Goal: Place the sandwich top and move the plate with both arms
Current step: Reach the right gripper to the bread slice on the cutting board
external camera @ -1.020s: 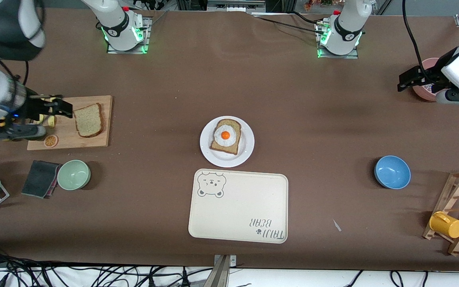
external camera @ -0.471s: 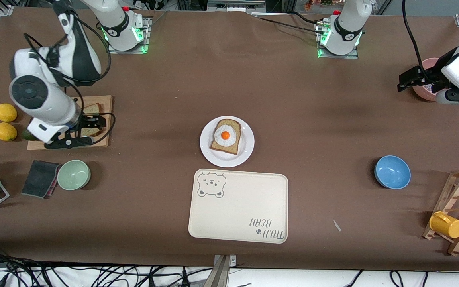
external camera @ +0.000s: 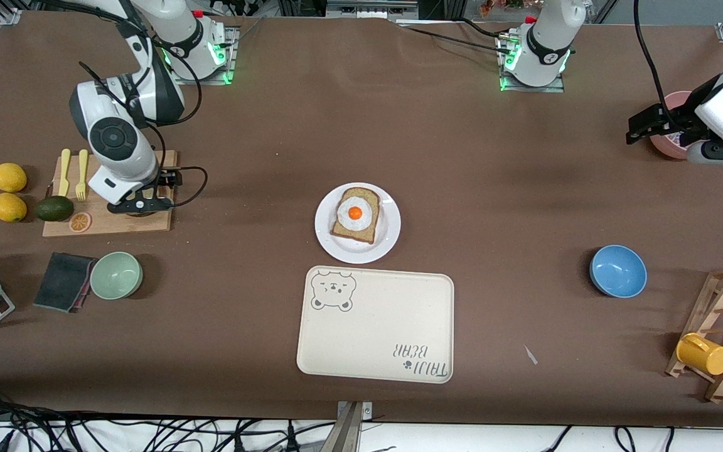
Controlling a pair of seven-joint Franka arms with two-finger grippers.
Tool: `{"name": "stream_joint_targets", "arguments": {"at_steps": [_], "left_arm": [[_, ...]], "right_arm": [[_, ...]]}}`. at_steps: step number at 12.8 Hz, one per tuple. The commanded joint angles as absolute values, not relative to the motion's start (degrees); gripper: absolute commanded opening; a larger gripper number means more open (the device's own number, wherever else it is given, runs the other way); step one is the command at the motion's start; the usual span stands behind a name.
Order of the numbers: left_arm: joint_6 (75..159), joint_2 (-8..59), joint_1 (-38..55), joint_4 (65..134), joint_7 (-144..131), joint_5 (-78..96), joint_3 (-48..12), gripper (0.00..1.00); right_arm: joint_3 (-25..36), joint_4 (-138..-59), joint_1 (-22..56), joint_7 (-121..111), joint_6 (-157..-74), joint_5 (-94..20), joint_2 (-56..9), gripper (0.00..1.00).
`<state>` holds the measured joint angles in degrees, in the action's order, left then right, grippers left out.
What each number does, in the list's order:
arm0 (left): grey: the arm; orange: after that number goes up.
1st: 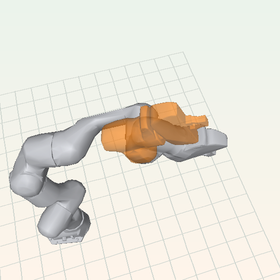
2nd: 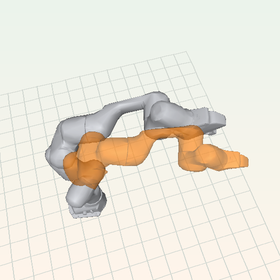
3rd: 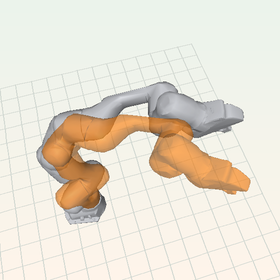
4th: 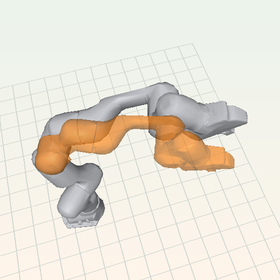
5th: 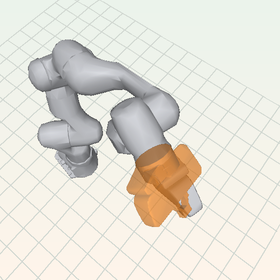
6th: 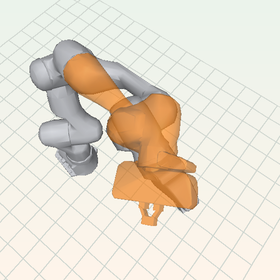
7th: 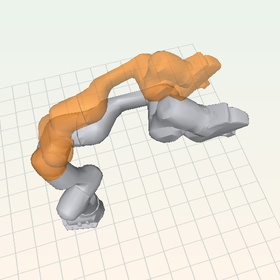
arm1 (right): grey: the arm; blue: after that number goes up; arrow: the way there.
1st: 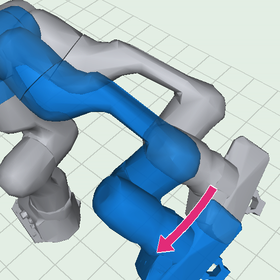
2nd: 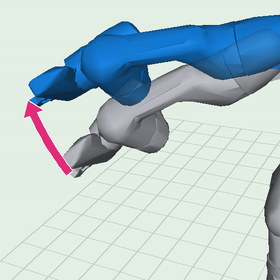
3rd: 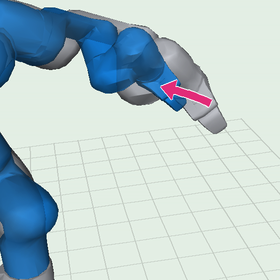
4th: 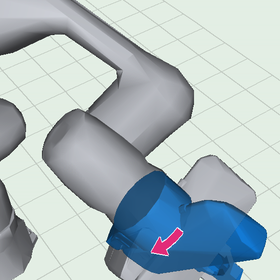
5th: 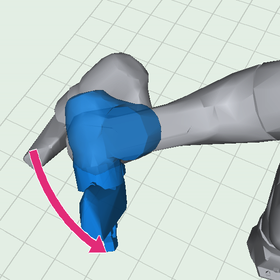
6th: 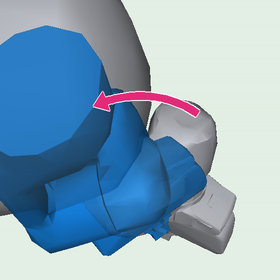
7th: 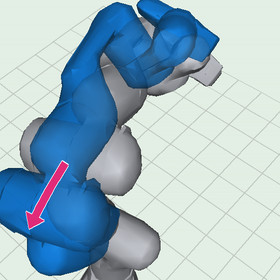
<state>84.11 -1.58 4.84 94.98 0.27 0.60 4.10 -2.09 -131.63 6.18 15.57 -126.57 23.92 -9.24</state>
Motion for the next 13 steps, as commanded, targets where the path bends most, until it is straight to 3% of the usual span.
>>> {"name": "stream_joint_targets", "arguments": {"at_steps": [1, 4, 8, 13], "left_arm": [[83.9, -1.4, 4.7, 94.3, -0.2, 0.4, 3.9, 1.00], [83.8, -1.5, 5.2, 93.9, -0.2, 0.4, 3.8, 1.00], [83.8, -1.5, 5.2, 94.0, -0.2, 0.4, 3.8, 1.00], [83.8, -1.5, 5.2, 94.0, -0.3, 0.4, 3.8, 1.00]], "right_arm": [[-1.9, -132.6, 5.7, 19.4, -129.1, 27.8, -13.3, 0.95], [-0.6, -132.5, 5.4, 19.4, -132.1, 28.7, -16.3, 0.93], [-0.1, -132.4, 5.1, 18.7, -132.2, 28.7, -17.9, 0.74], [0.4, -132.1, 5.0, 18.5, -132.3, 28.7, -18.8, 0.24]]}}
